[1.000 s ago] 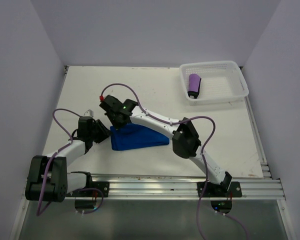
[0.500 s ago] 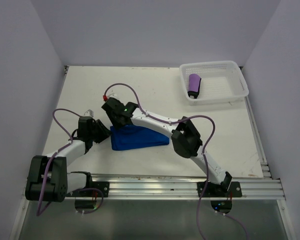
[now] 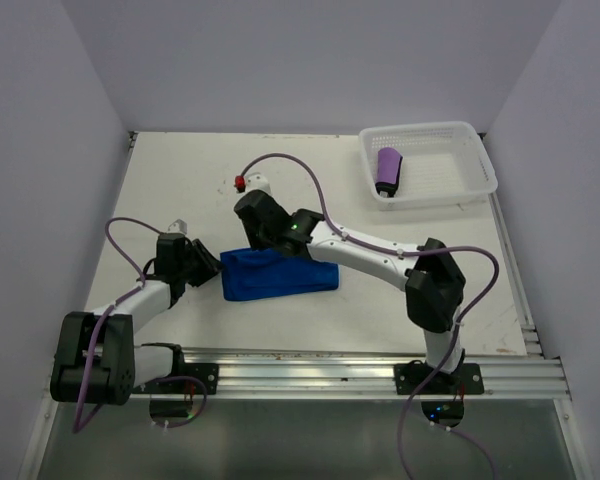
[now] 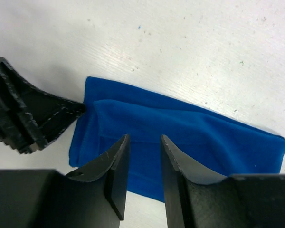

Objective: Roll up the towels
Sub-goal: Fold the towel

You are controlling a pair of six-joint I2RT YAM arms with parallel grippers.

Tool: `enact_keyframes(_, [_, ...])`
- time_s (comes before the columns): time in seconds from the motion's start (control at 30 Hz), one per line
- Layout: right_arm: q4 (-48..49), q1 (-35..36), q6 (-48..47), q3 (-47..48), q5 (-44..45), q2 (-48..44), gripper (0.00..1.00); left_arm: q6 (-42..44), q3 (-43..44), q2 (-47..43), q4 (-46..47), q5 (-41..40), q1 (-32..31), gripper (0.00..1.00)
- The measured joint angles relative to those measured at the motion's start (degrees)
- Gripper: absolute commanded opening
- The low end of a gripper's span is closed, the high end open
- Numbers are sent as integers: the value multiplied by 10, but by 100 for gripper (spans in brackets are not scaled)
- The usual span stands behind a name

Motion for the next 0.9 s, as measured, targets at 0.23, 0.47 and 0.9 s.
enact_keyframes(0.23, [60,5,2,-48,-71,-27,25,0,0,-1,-1,0,0,38])
enact_keyframes(0.47, [71,43,-2,-51,-114,21,27,0,0,-2,-2,0,0,38])
enact_keyframes(0.9, [72,55,-2,-51,-114,76,32,1,0,-5,-8,0,0,38])
